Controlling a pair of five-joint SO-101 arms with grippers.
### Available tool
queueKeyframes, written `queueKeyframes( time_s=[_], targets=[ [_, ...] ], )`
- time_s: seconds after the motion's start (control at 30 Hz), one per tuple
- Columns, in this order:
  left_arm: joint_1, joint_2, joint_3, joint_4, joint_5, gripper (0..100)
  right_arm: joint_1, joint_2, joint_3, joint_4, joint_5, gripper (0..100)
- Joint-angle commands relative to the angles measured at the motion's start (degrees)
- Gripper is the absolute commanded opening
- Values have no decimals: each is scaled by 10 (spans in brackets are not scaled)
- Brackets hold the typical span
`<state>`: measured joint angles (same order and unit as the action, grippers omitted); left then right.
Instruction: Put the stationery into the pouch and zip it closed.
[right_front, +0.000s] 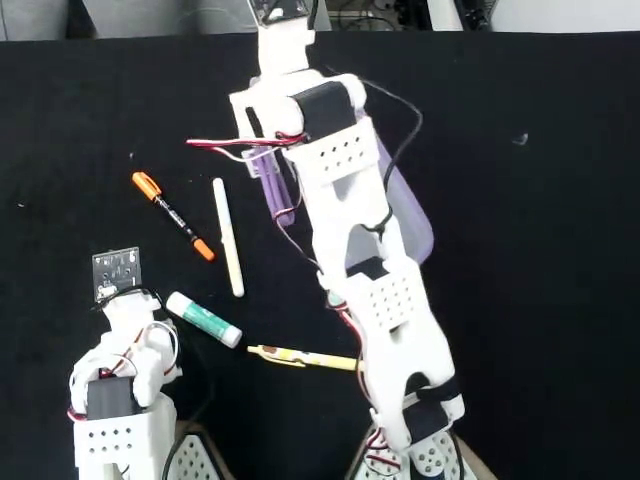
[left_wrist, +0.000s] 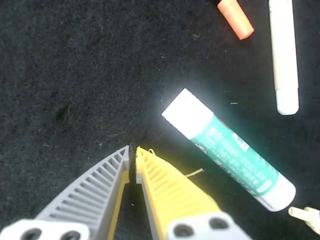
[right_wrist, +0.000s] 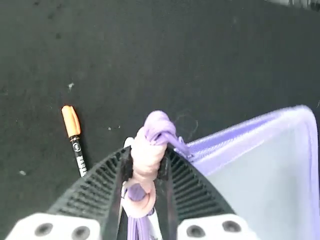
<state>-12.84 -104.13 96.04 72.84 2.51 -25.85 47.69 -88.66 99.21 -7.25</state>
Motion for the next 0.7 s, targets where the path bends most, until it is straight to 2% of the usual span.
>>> queueKeyframes(
  time_s=[0.0, 0.23, 0.5, 0.67],
  targets=[
    [2, -3, 14, 3, 0, 30, 24, -14, -32, 18, 44, 11],
    [2, -3, 14, 3, 0, 30, 58, -64, -28, 18, 123, 11],
    [2, -3, 14, 3, 0, 30, 57, -101, -23, 20, 229, 11],
    [2, -3, 14, 3, 0, 30, 56, -122, 52, 20, 274, 11]
  ],
)
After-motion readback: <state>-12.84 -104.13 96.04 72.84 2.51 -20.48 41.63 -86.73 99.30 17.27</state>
